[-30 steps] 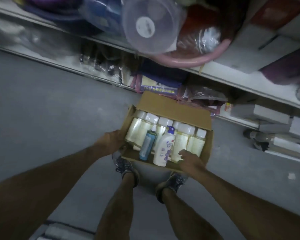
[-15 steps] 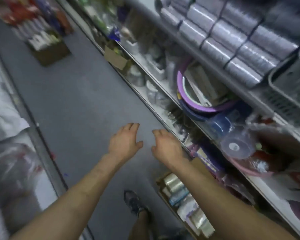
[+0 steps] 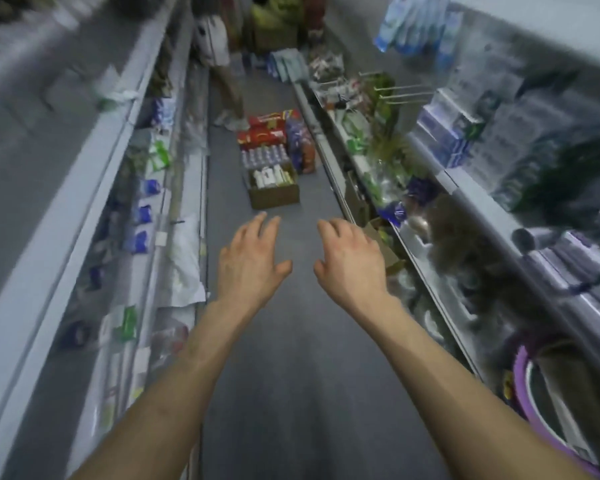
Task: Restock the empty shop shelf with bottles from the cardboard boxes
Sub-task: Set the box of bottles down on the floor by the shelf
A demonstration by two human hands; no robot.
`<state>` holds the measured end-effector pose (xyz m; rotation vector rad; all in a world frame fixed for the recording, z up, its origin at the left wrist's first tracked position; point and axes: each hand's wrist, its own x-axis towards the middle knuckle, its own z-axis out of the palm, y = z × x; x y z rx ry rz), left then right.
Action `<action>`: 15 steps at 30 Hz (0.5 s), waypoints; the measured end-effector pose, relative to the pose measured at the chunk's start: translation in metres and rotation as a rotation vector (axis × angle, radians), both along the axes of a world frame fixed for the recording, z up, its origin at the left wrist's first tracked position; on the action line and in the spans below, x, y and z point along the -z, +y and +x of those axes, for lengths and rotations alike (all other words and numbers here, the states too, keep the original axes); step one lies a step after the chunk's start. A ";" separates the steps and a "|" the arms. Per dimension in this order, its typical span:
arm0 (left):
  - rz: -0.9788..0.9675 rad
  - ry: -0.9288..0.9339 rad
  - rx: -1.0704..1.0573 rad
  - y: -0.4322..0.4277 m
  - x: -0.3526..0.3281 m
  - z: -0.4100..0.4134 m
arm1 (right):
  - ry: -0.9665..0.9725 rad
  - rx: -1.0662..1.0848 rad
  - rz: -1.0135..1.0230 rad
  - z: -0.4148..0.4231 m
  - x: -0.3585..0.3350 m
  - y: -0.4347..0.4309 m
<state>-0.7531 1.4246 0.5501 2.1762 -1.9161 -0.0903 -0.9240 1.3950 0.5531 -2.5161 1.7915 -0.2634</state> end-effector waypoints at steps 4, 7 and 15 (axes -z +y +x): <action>-0.071 0.012 -0.076 -0.041 -0.025 0.043 | 0.012 -0.082 -0.043 0.042 -0.029 -0.060; -0.084 0.002 -0.125 -0.085 -0.026 0.075 | 0.007 -0.134 -0.055 0.075 -0.038 -0.120; -0.049 -0.012 -0.234 -0.266 -0.015 0.138 | 0.003 -0.219 0.005 0.135 -0.029 -0.315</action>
